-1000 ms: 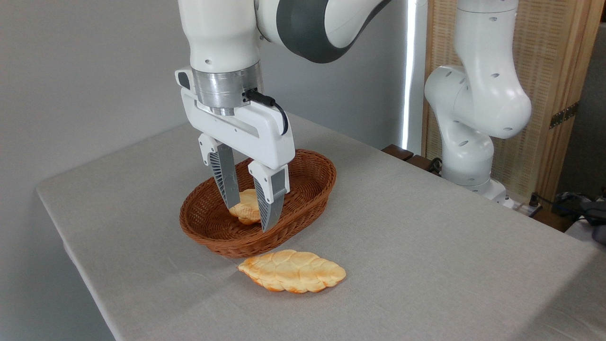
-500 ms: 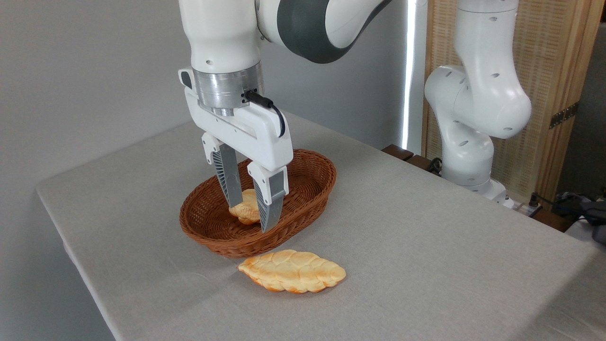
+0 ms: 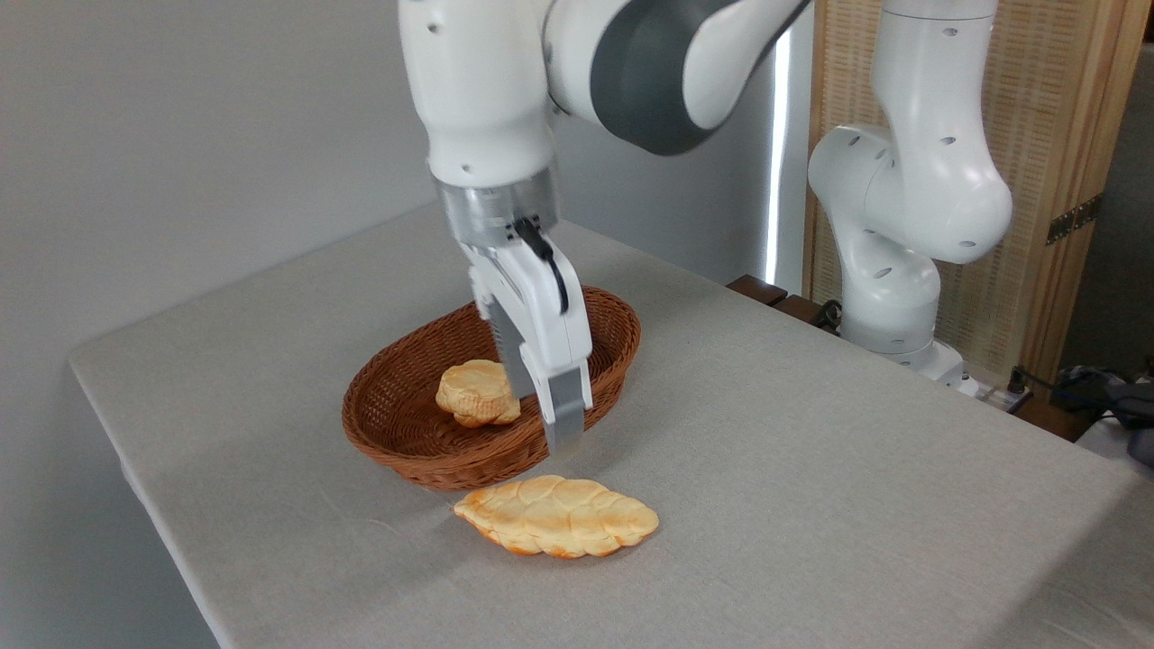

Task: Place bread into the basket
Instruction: 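Move the gripper over the flat golden pastry and lower onto it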

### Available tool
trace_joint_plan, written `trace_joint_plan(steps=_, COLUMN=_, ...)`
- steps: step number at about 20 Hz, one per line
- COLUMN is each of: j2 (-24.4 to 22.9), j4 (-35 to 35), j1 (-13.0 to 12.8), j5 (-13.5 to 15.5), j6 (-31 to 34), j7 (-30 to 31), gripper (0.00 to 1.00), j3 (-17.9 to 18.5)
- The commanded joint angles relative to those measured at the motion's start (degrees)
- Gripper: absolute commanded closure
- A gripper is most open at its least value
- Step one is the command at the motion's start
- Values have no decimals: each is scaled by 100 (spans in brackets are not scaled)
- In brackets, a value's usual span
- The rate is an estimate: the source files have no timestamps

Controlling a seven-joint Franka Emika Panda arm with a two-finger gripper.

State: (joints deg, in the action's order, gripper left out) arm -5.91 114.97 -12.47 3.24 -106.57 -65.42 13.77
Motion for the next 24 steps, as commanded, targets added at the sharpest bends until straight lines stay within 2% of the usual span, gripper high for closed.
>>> trace_joint_plan(steps=1, j2=-130, j4=245, j1=-27, j5=10, j6=14, j7=-1548, gripper=0, j3=301)
trace_joint_plan(steps=5, j2=-104, j4=298, j1=-19, j5=1, j6=-21, j7=-2912, gripper=0, j3=504)
trace_joint_plan(steps=7, j2=-69, j4=306, j1=-19, j5=-147, j6=-161, j7=-3221, gripper=0, j3=513)
trace_joint_plan(steps=9, j2=-60, j4=385, j1=-27, j5=-289, j6=-372, j7=-3222, gripper=0, j3=513)
trace_joint_plan(steps=16, j2=-7, j4=710, j1=-98, j5=-298, j6=-873, j7=-3178, gripper=0, j3=504)
trace_joint_plan(steps=19, j2=37, j4=939, j1=-98, j5=-298, j6=-1339, j7=-3178, gripper=0, j3=496)
trace_joint_plan(steps=24, j2=90, j4=992, j1=-98, j5=-298, j6=-1393, j7=-3187, gripper=0, j3=496)
